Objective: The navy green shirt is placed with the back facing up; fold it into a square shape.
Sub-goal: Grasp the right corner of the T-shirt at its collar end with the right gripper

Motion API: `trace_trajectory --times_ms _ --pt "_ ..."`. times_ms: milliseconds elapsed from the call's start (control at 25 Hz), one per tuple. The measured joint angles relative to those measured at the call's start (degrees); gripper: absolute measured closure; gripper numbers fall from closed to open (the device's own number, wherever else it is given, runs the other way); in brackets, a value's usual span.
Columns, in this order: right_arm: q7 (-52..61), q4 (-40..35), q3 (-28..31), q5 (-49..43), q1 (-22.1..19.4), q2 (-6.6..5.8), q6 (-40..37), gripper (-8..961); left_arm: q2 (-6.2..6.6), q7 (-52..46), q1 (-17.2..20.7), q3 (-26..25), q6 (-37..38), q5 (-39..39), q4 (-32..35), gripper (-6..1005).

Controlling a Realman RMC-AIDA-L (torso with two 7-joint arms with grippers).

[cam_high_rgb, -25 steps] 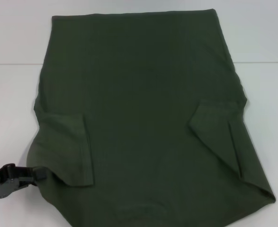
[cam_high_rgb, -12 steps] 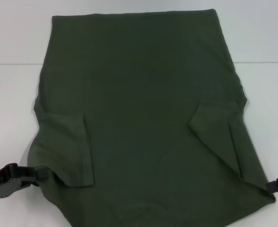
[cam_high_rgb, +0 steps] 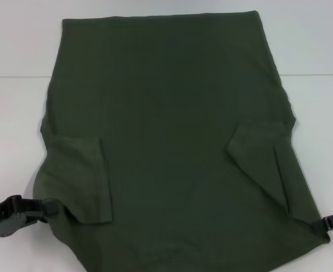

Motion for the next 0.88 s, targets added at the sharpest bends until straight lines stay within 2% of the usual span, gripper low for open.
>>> trace_trajectory --times_ms 880 --pt "-0.37 0.27 -2.24 -1.52 1.88 2.72 1.15 129 0.0 -0.07 -0.13 -0.1 -0.1 -0.03 0.01 957"
